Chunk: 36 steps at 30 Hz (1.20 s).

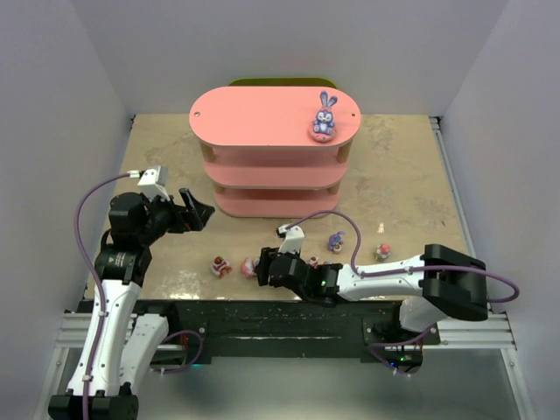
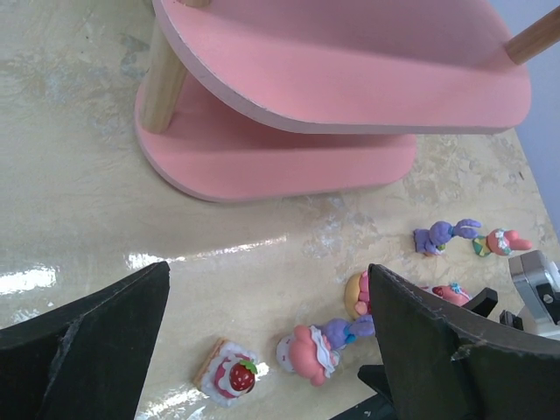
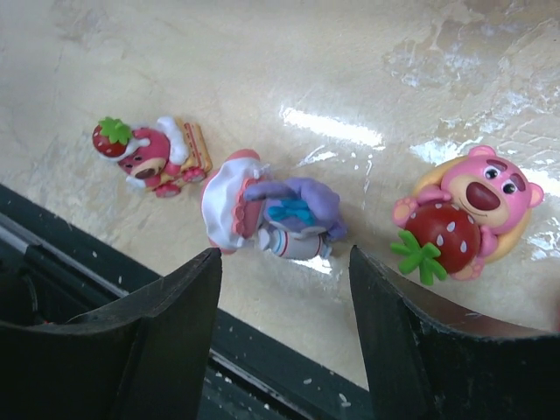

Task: Place and organize the plastic toys onto the shelf

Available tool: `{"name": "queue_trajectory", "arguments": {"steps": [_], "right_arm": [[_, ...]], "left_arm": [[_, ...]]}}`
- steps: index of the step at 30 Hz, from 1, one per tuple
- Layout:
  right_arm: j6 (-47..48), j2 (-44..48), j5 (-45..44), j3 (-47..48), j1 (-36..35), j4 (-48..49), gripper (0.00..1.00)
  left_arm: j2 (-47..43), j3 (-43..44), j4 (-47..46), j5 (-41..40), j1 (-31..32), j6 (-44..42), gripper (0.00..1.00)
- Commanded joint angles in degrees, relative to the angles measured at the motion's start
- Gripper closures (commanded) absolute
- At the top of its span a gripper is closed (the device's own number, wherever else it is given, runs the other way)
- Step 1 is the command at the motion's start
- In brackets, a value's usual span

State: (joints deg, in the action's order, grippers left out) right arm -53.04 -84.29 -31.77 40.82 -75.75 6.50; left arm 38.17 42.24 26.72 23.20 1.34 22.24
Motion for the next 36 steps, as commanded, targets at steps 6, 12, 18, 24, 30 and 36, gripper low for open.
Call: {"name": "queue_trajectory", "arguments": {"steps": [6, 12, 18, 24, 30, 36], "right_arm": [[-3.83, -4.39, -8.83, 3.57, -0.37, 3.08, 0.39], [-0.76, -5.79, -10.15, 2.69, -0.28, 6.85, 0.39], [0.22, -9.30, -10.85, 4.35, -0.28, 7.56, 0.41], [-0.40, -10.89, -12.61, 5.15, -0.19, 6.51, 0.50], [0.30, -10.89, -13.84, 4.97, -0.28, 6.77, 0.70], [2.84, -8.70, -14.37, 6.11, -0.28, 5.11, 0.98]], "left_arm": [[1.38, 2.94, -0.97, -0.17, 0.33, -1.85, 0.00], [1.99, 3.03, -1.06, -0.17, 0.33, -1.85, 0.00], [2.34, 3.20, -0.88, -0.09, 0.33, -2.02, 0.00], [2.26, 3.38, -0.62, -0.35, 0.33, -2.11, 0.00], [2.43, 3.55, -0.44, -0.26, 0.33, -2.11, 0.00], [2.52, 3.64, -0.35, -0.35, 0.33, -2.02, 0.01]]}}
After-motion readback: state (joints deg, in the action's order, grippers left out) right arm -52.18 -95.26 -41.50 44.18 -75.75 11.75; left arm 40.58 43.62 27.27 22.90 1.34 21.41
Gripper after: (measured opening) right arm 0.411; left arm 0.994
